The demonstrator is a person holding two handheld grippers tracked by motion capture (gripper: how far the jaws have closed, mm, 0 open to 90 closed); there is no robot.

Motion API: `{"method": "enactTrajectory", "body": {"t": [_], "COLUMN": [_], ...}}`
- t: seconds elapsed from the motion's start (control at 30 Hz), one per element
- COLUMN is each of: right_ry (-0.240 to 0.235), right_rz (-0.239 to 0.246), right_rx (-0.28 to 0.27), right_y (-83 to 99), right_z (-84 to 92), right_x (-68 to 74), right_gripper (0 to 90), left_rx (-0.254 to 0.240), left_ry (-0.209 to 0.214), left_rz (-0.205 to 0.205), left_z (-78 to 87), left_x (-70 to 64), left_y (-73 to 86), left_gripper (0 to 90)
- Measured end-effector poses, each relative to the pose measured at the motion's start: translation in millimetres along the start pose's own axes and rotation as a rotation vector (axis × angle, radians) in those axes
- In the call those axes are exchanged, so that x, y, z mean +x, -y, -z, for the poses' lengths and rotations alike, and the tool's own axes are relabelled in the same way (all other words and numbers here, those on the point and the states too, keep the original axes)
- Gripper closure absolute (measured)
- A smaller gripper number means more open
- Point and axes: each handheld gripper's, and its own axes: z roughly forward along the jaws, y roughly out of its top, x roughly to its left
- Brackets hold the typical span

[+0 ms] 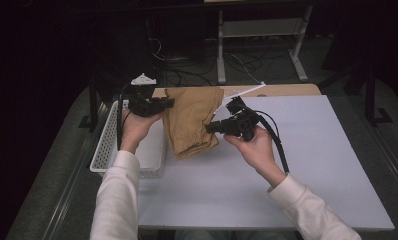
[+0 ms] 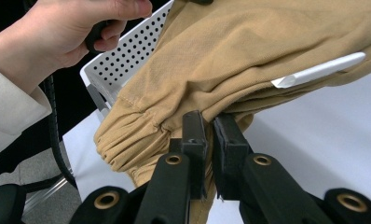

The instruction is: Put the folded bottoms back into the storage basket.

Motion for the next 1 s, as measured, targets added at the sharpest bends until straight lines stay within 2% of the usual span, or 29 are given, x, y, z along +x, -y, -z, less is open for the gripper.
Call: {"method": "enactTrajectory", "body": {"t": [0.67,1.0], "right_ry": [-0.016,-0.021], "right_rz": [0.029,0.040], "right_rx": [-0.001,-0.002], "right_y": [-18.7,-26.6], "right_z": [-24.6,-39.1], "right_x": [15.0,21.6], "right_gripper": [82.7,82.7], "left_rx": [-0.018,-0.023], "left_ry": [-0.047,-0.059], "left_rz": [0.009,0.020], "left_z": [26.7,34.0], "left_x": [24.8,39.3], "left_y": [2.9,5.9], "left_gripper": [80.6,80.6]}}
